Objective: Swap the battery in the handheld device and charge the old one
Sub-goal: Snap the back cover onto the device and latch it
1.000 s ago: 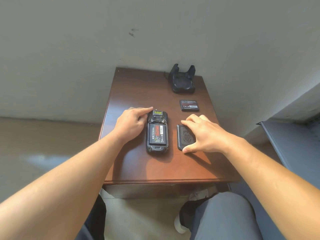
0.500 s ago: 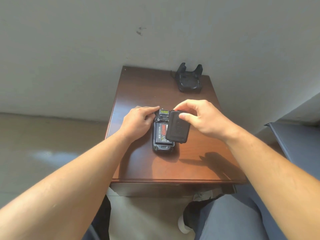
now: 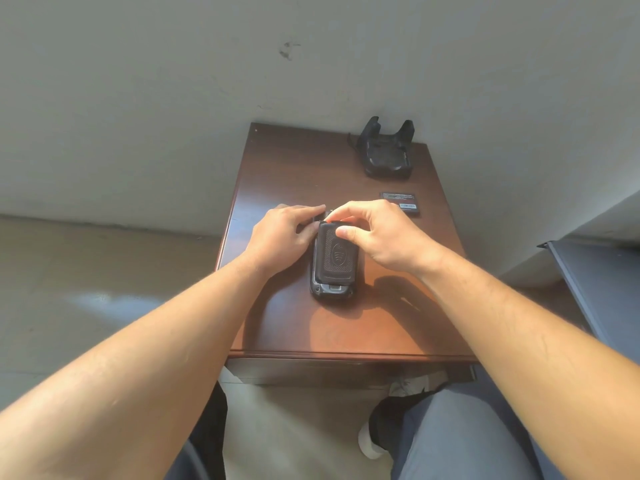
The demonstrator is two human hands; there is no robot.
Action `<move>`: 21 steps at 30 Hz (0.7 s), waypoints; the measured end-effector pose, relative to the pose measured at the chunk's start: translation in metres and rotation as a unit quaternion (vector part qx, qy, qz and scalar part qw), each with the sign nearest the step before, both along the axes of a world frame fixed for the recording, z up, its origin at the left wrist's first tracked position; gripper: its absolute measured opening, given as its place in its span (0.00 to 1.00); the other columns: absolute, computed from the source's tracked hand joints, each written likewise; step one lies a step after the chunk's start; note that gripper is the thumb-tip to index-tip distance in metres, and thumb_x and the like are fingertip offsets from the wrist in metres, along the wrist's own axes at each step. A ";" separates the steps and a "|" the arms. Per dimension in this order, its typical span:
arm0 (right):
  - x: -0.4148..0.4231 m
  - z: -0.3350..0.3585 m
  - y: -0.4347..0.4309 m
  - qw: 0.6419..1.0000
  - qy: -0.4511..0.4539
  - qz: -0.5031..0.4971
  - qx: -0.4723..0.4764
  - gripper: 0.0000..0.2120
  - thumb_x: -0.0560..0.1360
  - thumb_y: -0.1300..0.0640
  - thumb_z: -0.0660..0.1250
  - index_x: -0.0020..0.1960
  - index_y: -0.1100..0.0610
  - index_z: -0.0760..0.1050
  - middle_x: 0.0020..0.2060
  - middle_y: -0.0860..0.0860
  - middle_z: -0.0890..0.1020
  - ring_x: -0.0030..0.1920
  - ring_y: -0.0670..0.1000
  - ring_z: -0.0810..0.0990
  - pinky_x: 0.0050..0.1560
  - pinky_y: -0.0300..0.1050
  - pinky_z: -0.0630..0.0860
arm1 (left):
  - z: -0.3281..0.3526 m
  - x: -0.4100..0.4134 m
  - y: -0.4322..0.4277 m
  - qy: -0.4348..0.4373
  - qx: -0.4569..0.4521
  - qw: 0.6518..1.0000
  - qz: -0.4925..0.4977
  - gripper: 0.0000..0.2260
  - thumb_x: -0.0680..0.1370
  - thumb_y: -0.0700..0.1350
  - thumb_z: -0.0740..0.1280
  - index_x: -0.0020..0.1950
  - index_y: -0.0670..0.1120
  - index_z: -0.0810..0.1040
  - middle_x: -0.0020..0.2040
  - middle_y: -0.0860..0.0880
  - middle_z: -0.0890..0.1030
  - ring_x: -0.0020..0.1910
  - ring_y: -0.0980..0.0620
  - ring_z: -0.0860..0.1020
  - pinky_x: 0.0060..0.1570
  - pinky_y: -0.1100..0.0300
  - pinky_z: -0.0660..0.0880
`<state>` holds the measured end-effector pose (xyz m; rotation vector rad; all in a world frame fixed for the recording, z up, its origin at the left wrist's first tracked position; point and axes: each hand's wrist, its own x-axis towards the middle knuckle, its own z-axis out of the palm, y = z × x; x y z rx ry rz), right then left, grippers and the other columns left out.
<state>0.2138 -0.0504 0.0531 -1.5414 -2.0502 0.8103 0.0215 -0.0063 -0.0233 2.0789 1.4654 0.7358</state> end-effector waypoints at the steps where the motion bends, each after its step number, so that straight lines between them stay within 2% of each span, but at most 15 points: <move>1: 0.001 -0.002 0.000 1.000 -0.007 -0.001 0.004 0.10 0.77 0.59 0.71 0.56 0.50 0.84 0.51 0.45 0.88 0.55 0.41 0.85 0.62 0.46 0.79 | -0.001 0.000 -0.001 0.001 0.001 1.000 -0.001 0.16 0.81 0.51 0.64 0.68 0.61 0.78 0.63 0.60 0.83 0.63 0.52 0.77 0.57 0.55 0.74; 6: 0.000 0.001 -0.004 0.997 -0.060 -0.004 0.040 0.10 0.77 0.56 0.71 0.58 0.49 0.83 0.51 0.45 0.87 0.52 0.43 0.84 0.59 0.40 0.77 | 0.003 0.000 -0.001 0.001 0.005 1.000 0.002 0.16 0.81 0.51 0.64 0.68 0.60 0.79 0.63 0.59 0.83 0.63 0.52 0.77 0.57 0.54 0.74; 11: -0.004 -0.003 -0.006 0.992 -0.090 -0.038 0.074 0.09 0.77 0.53 0.72 0.56 0.49 0.82 0.48 0.45 0.87 0.50 0.47 0.84 0.56 0.46 0.79 | 0.008 0.002 -0.004 -0.017 -0.005 1.000 0.009 0.16 0.80 0.49 0.65 0.68 0.59 0.80 0.62 0.57 0.84 0.60 0.52 0.79 0.57 0.54 0.75; 14: -0.006 -0.006 -0.010 0.993 -0.070 -0.054 0.083 0.08 0.76 0.54 0.73 0.55 0.51 0.82 0.47 0.45 0.87 0.48 0.46 0.83 0.52 0.32 0.75 | 0.008 0.001 -0.005 -0.016 -0.008 1.000 0.015 0.16 0.80 0.49 0.66 0.67 0.59 0.80 0.62 0.57 0.84 0.61 0.51 0.79 0.57 0.55 0.74; 15: -0.005 -0.006 -0.010 0.992 -0.071 -0.055 0.085 0.08 0.76 0.54 0.73 0.55 0.51 0.82 0.47 0.45 0.87 0.47 0.46 0.83 0.51 0.30 0.74 | 0.008 0.001 -0.005 -0.016 -0.008 1.000 0.015 0.16 0.80 0.50 0.66 0.67 0.59 0.80 0.62 0.57 0.84 0.61 0.51 0.79 0.57 0.54 0.74; 16: -0.004 -0.007 -0.011 0.992 -0.074 -0.052 0.086 0.08 0.77 0.54 0.73 0.55 0.51 0.82 0.47 0.45 0.87 0.48 0.47 0.83 0.52 0.33 0.75 | 0.008 0.001 -0.005 -0.016 -0.008 1.000 0.015 0.16 0.80 0.50 0.66 0.67 0.59 0.80 0.62 0.56 0.84 0.60 0.51 0.79 0.57 0.54 0.74; 19: 0.000 -0.011 -0.010 0.986 -0.131 -0.042 0.099 0.11 0.76 0.50 0.72 0.58 0.49 0.81 0.50 0.46 0.86 0.50 0.51 0.81 0.55 0.49 0.78 | 0.008 0.000 -0.005 -0.016 -0.006 1.000 0.016 0.15 0.80 0.50 0.66 0.67 0.59 0.80 0.62 0.56 0.84 0.60 0.51 0.79 0.59 0.52 0.76; 21: 0.000 -0.015 -0.011 0.980 -0.161 -0.040 0.105 0.14 0.76 0.48 0.72 0.61 0.49 0.81 0.53 0.47 0.82 0.53 0.53 0.79 0.57 0.51 0.76 | 0.007 0.000 -0.005 -0.017 -0.004 1.000 0.016 0.15 0.80 0.50 0.66 0.67 0.59 0.80 0.62 0.56 0.84 0.60 0.51 0.79 0.59 0.52 0.76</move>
